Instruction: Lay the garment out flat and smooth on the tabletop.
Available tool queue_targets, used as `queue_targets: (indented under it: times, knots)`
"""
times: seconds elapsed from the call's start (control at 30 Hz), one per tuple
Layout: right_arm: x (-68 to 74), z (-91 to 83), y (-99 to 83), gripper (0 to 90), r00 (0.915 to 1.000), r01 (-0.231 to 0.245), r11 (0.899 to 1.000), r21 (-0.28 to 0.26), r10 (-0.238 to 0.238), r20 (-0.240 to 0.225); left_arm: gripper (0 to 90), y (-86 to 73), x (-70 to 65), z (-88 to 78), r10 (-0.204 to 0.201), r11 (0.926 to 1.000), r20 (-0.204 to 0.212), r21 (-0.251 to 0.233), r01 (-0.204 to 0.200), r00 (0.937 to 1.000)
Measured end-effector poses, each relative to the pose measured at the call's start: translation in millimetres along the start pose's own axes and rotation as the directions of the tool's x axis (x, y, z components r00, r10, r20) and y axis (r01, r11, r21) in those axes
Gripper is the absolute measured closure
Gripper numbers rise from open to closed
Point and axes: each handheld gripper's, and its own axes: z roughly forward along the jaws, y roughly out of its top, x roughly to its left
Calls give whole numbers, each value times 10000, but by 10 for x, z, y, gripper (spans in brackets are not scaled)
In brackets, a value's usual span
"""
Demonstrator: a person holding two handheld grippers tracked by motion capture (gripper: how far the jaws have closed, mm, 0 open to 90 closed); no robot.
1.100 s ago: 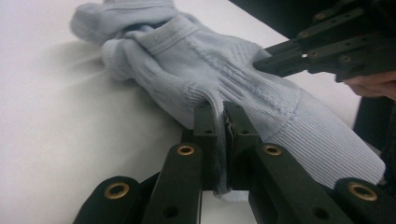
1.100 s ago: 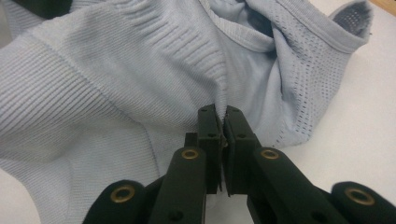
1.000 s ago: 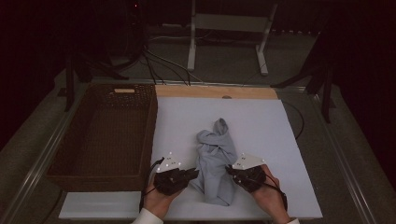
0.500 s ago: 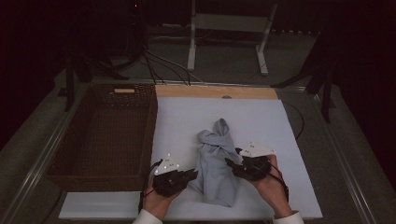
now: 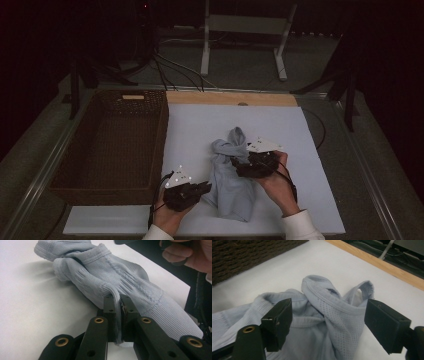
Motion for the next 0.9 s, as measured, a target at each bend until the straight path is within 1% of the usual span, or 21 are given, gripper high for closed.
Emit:
queue_targets:
  times: [0.27,0.47,0.73,0.77,0.9]
  knots:
    - [-10,151,-2,224,10000,-34,9999,167,35,-44,854,-3,-1,-1,-6,10000,-6,-6,6,10000]
    - [-53,234,-11,237,9997,-234,9993,299,232,80,853,-4,-6,-1,15,10000,-7,-13,-15,10000]
    - [-90,294,-22,263,9991,-414,9984,395,409,140,853,-4,-9,0,22,10000,-1,-16,-22,10000]
    - [-92,312,-22,278,9992,-390,9984,419,385,126,853,-4,-8,-2,25,10000,-4,-9,-25,10000]
    - [-89,334,-24,290,9991,-399,9982,453,393,128,853,-3,-7,-4,34,10000,-4,-4,-34,10000]
